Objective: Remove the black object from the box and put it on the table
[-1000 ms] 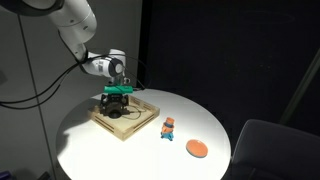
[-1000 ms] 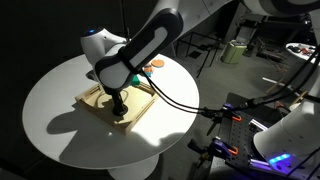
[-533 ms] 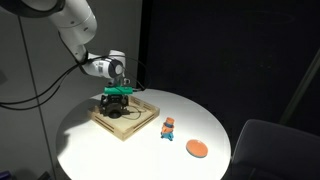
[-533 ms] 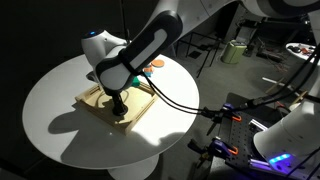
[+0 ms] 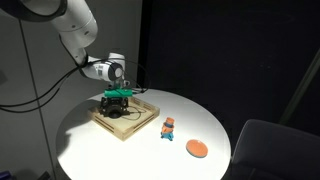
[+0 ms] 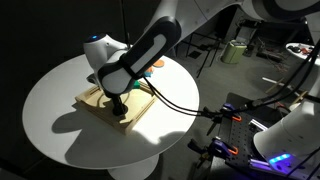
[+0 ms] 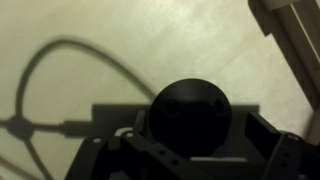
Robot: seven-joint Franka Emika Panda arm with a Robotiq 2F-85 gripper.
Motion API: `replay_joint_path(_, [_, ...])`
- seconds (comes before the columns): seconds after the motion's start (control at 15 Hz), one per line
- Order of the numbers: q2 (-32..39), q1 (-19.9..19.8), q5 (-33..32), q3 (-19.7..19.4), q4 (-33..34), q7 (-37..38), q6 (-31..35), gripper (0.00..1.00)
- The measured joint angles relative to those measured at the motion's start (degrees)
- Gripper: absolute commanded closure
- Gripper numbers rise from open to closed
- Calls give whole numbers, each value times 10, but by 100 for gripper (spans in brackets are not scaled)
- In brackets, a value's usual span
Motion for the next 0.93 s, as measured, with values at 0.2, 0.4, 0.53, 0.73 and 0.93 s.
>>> replay_joint_path(0.2, [2,0,-4,0,1,-2,8,45])
replay_joint_path(0.4, [-1,0,-8,0,1,-2,8,48])
replay_joint_path(0.53, [-2,0,-9,0,1,-2,8,49])
replay_joint_path(0.73, [-3,0,-10,0,1,-2,9,49])
replay_joint_path(0.93, [-3,1,-10,0,1,-2,10,49])
